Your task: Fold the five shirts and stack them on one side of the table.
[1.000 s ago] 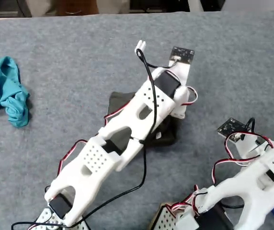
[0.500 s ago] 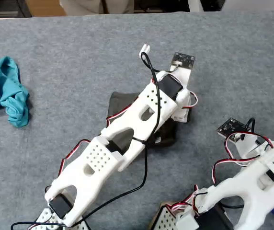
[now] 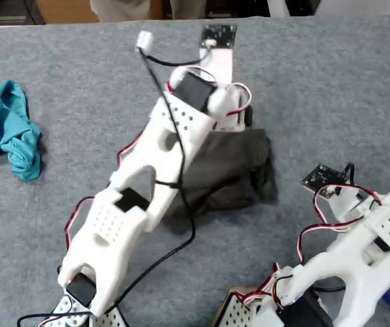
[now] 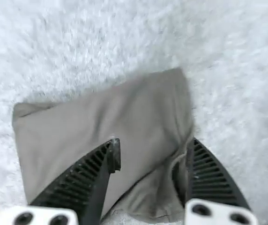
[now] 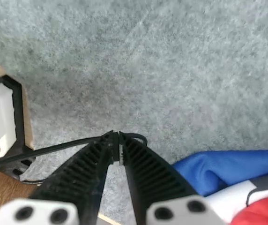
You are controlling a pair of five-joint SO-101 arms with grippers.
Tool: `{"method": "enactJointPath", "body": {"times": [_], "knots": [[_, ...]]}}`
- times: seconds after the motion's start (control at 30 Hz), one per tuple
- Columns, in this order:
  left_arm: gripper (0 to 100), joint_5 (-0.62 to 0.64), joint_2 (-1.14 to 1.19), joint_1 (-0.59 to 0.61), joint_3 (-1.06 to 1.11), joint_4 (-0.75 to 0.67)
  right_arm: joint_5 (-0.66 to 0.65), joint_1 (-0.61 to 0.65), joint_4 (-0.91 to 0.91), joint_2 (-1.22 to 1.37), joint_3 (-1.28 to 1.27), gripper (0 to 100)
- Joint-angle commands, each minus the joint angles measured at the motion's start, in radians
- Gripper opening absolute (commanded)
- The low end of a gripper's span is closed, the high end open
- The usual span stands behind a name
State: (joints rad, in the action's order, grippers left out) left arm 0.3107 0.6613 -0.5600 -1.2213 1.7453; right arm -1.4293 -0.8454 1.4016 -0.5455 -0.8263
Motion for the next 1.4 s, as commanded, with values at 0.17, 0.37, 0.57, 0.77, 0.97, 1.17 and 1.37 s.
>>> {"method": "enactJointPath", "body": {"times": [0.17,0.37,0.57,0.77,0.97,1.17,1.37], "knots": [[3,-0.052,-0.088,0.130,0.238,-0.002,0.262,0.308,0.147,-0.033,0.283,0.6],[2,-0.100,0.081,0.252,0.364,-0.107,0.496,0.731,0.175,-0.025,0.450,0.6],[2,-0.103,0.213,0.292,0.362,-0.175,0.678,1.026,0.097,-0.025,0.409,0.6],[2,-0.103,0.269,0.295,0.362,-0.229,0.698,1.006,-0.190,0.039,0.058,0.6],[2,-0.104,0.288,0.298,0.347,-0.250,0.641,0.883,-0.336,0.150,-0.099,0.6],[2,-0.104,0.331,0.308,0.259,-0.250,0.605,0.803,-0.368,0.214,-0.076,0.6],[2,-0.104,0.401,0.367,0.144,-0.241,0.598,0.782,-0.367,0.239,-0.047,0.6]]}}
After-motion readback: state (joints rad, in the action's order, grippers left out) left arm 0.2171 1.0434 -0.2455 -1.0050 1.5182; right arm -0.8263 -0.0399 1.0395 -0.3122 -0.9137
